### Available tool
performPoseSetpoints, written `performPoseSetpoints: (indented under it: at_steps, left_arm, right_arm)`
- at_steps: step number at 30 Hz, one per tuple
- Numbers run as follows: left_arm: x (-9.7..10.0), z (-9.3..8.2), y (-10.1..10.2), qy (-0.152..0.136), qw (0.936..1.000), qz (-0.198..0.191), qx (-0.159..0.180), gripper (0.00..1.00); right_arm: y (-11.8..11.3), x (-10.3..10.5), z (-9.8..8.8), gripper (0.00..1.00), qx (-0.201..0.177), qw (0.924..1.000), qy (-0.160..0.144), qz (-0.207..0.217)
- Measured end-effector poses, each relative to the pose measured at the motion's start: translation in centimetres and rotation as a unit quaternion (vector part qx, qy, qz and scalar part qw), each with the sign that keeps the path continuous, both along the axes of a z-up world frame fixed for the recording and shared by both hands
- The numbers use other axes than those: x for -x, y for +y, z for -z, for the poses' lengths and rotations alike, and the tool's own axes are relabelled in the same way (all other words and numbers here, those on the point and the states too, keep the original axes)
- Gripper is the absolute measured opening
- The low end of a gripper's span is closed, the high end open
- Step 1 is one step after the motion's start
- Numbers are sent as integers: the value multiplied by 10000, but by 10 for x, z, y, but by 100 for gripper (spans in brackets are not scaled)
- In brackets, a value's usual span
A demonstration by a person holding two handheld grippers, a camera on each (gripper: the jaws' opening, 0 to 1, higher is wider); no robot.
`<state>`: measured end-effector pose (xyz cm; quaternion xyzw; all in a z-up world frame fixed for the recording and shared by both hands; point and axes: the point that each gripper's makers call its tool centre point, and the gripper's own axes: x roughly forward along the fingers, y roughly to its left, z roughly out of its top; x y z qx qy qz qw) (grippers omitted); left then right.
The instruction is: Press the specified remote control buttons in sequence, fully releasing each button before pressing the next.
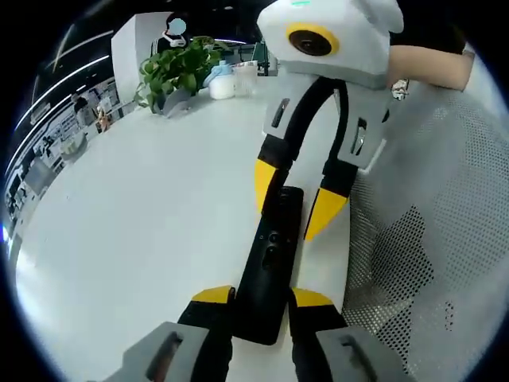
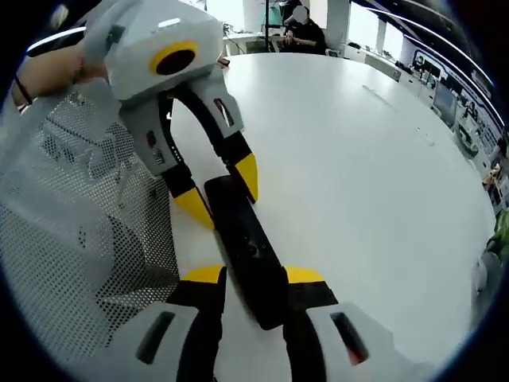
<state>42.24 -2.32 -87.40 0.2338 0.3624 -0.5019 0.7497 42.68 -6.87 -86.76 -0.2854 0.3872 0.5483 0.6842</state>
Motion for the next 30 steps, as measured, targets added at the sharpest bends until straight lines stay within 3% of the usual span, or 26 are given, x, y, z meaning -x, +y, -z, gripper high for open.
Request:
performPoseSetpoints:
  at_steps: [17, 30]
  left_arm:
    - [-1, 2, 0, 7, 10000, 40, -4, 27]
    - [-2, 2, 0, 2, 10000, 19, 38, 27]
  right_arm:
    - [-5, -4, 5, 27, 248, 9995, -181, -58]
    - [-5, -4, 12, 28, 390, 9991, -152, -111]
